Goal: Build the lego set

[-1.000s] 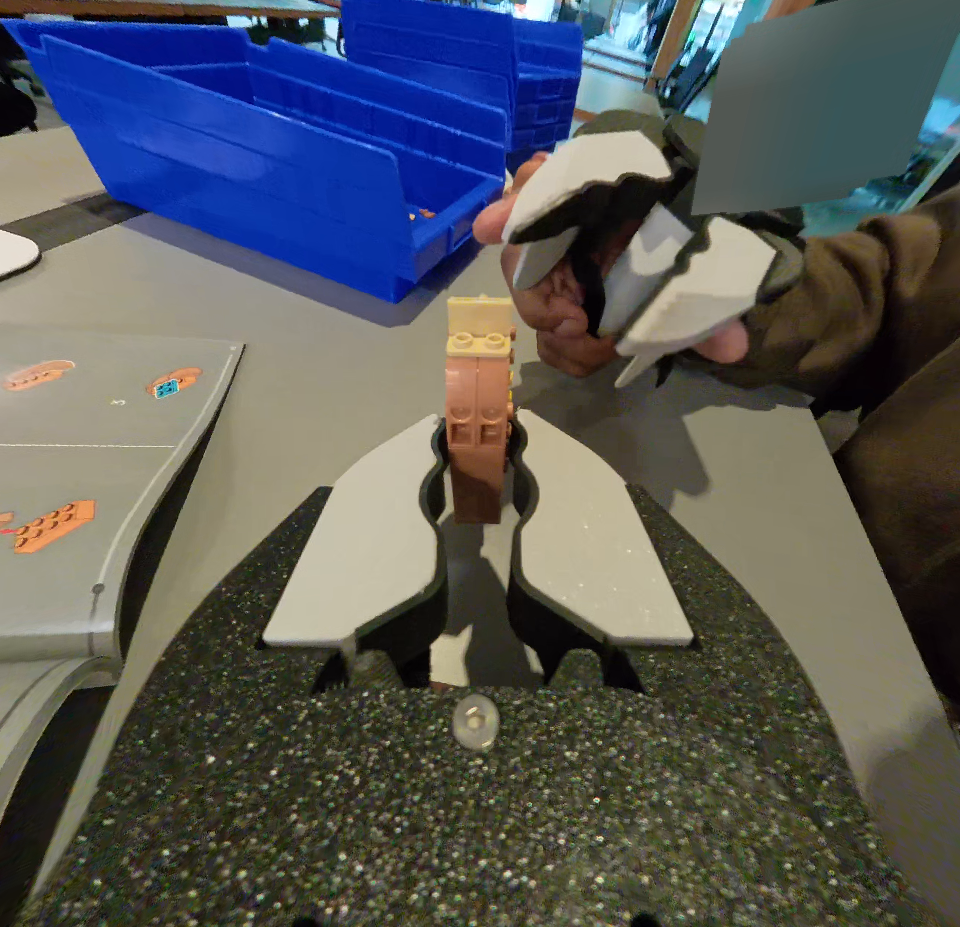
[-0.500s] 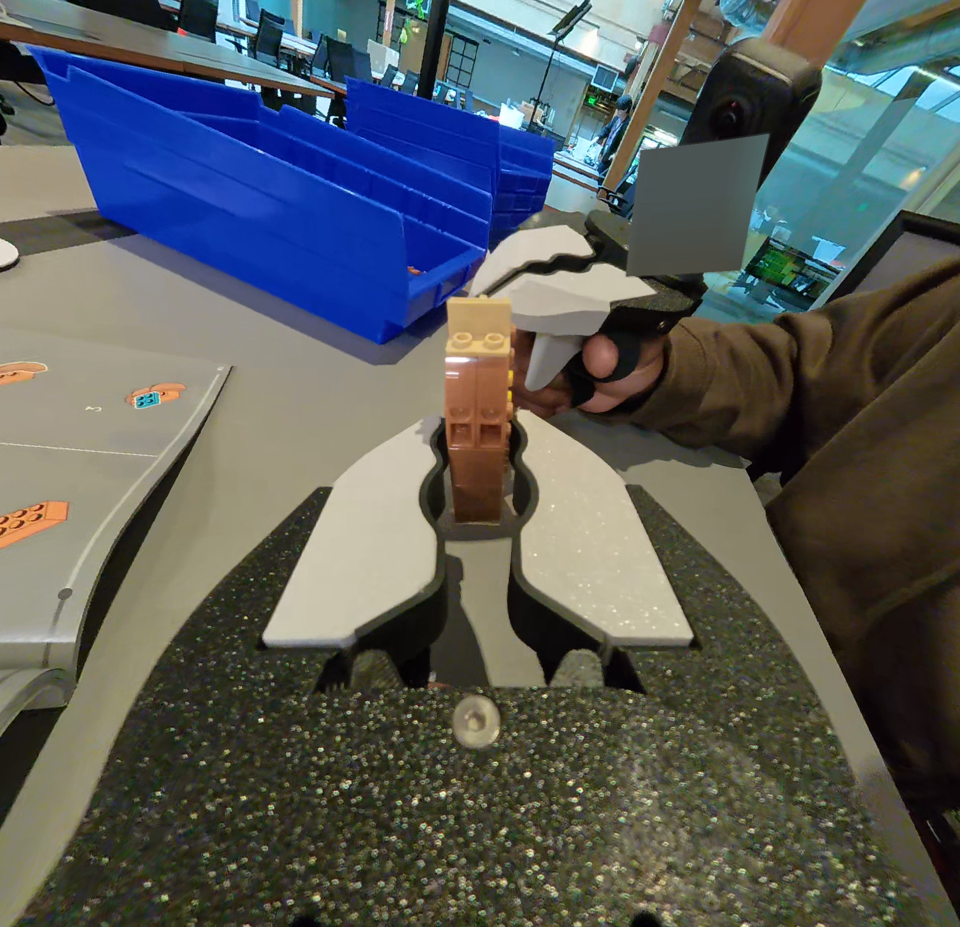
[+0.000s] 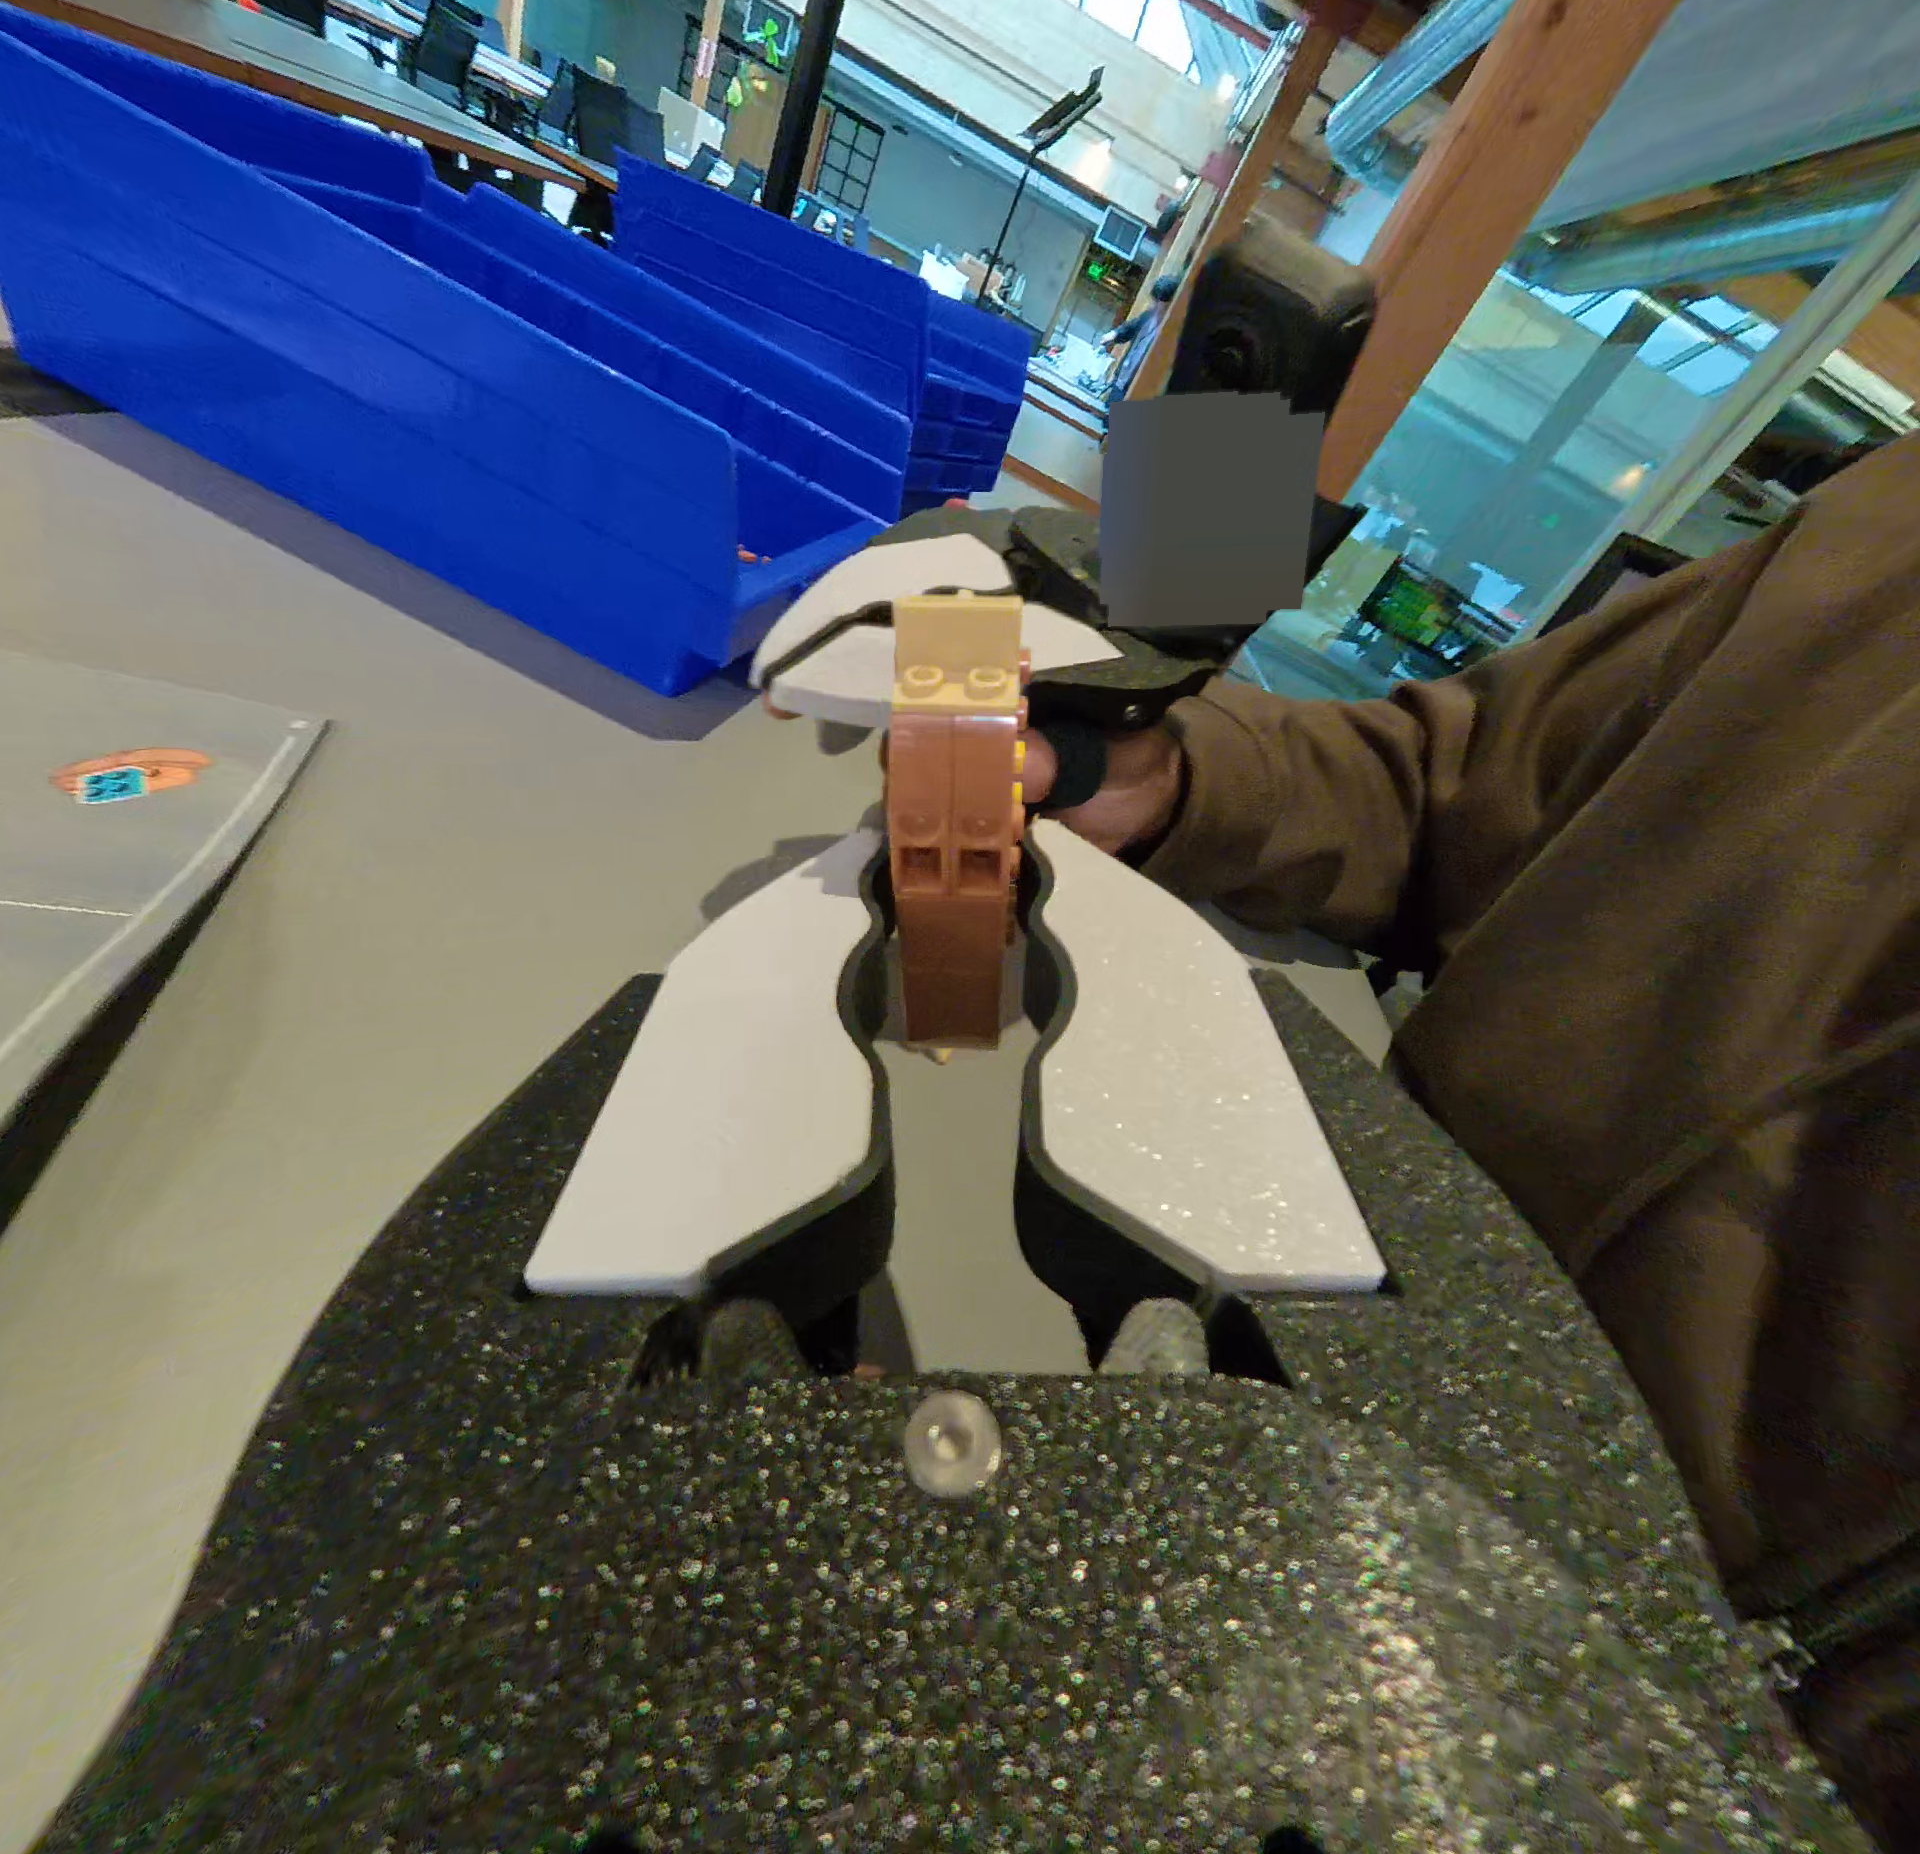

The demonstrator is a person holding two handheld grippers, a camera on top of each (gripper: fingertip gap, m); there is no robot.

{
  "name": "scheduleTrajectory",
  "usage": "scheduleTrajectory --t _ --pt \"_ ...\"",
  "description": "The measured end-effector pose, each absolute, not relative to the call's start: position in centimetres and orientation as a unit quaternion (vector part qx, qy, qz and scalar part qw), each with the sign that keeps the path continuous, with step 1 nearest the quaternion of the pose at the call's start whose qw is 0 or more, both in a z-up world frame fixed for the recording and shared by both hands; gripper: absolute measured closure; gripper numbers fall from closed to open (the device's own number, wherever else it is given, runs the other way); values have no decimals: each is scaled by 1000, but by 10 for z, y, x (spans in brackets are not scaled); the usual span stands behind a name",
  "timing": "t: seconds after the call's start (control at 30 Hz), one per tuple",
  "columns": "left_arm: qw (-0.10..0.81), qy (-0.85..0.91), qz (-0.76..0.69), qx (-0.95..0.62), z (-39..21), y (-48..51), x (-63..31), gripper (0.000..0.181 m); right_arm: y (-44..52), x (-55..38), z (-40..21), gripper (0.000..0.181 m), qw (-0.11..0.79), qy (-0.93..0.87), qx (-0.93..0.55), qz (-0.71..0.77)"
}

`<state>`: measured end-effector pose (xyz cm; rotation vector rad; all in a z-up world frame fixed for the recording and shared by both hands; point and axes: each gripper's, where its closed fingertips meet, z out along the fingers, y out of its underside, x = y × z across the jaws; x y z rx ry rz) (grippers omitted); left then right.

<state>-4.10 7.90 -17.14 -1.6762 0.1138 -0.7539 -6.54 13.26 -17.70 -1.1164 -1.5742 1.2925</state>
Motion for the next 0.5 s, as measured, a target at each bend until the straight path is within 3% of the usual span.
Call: scheduleTrajectory --t 0.5 --pt "600 53 -343 -721 -170 79 -32 159 137 -68 -180 181 373 -616 -460 520"
